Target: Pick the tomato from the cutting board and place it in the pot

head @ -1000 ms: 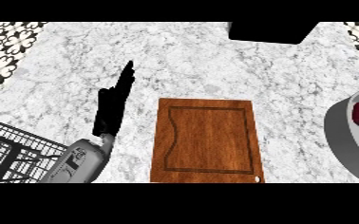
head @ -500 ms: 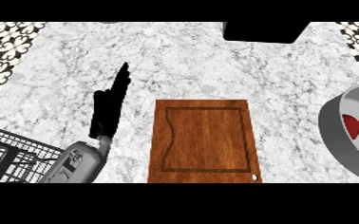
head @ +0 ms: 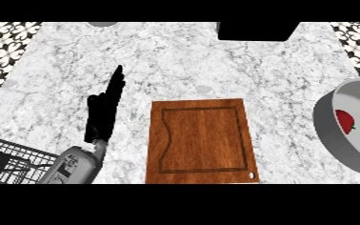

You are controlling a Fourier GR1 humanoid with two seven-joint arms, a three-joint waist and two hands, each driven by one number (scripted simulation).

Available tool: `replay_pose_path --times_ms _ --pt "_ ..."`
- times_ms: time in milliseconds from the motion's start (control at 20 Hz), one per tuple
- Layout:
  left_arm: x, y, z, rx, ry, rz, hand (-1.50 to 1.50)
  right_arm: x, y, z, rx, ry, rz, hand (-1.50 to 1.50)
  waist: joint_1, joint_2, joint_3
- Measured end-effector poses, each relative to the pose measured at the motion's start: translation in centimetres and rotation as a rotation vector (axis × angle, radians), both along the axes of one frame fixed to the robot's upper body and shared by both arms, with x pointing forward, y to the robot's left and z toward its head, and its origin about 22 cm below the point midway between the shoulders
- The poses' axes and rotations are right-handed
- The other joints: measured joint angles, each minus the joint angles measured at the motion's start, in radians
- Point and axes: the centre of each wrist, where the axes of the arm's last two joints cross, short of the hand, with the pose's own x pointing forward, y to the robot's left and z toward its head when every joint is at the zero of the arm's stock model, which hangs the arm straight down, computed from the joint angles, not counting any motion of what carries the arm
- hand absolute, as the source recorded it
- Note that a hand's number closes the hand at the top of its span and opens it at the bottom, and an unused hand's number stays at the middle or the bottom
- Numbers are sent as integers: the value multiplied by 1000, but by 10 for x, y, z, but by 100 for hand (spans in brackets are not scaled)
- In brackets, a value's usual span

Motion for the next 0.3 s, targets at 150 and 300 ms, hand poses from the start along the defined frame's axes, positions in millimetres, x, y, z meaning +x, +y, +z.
replay_pose_path --times_ms 150,300 --pt "-1 2 0 -4 -7 5 0 -15 -20 1 45 15 26 -150 -7 0 1" --pt "-2 4 0 -12 -4 9 0 -33 -40 2 79 20 16 -150 -13 0 3"
